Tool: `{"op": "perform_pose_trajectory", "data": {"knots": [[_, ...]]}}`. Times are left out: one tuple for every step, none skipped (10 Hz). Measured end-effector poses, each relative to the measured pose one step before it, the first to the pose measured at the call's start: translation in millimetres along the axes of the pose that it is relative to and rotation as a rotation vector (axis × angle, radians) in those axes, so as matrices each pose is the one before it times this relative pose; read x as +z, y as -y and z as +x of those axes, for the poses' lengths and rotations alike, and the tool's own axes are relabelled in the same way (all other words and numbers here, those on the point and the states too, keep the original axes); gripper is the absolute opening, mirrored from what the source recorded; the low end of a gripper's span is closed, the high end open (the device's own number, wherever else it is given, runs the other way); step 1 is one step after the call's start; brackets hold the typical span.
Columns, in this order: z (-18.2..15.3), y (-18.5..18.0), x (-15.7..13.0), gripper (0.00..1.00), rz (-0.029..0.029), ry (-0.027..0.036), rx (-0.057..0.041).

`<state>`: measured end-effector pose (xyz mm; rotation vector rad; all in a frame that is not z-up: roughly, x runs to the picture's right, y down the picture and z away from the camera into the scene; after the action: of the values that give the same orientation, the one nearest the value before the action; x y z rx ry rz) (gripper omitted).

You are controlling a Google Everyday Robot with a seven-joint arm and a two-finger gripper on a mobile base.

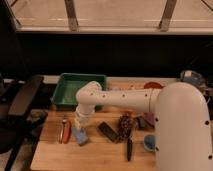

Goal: Wipe table surface with sponge

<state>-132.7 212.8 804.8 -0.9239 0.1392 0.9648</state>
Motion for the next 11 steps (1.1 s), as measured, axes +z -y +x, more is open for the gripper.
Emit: {"op": "perform_pose_trajectory", "data": {"knots": [[10.51, -0.38, -3.29, 0.0, -0.01388, -0.00314, 0.00089], [9.84, 2.28, -2.65, 0.0, -0.00635, -0.00457, 0.00443], [14.46, 6.57, -3.47, 0.0, -0.00027, -0.00792, 0.01314], [15.58, 11.66, -1.27, 0.0, 0.00874, -0.01792, 0.02105], [10.73, 15.1, -0.99, 0.0, 0.01226, -0.0107, 0.02944], [6.34, 12.05, -0.24, 0.0, 0.01165, -0.00892, 0.02633], [2.41, 16.87, -2.49, 0.0, 0.01547, -0.00732, 0.03376], [-5.12, 12.38, -3.4, 0.0, 0.01656, -0.00152, 0.01671], [-7.47, 7.15, -2.63, 0.0, 0.01051, 0.0024, 0.00195], [-9.73, 4.0, -3.08, 0.0, 0.01069, 0.00551, -0.00273], [-10.7, -2.61, -2.35, 0.0, 0.00946, 0.00542, -0.01188]]}}
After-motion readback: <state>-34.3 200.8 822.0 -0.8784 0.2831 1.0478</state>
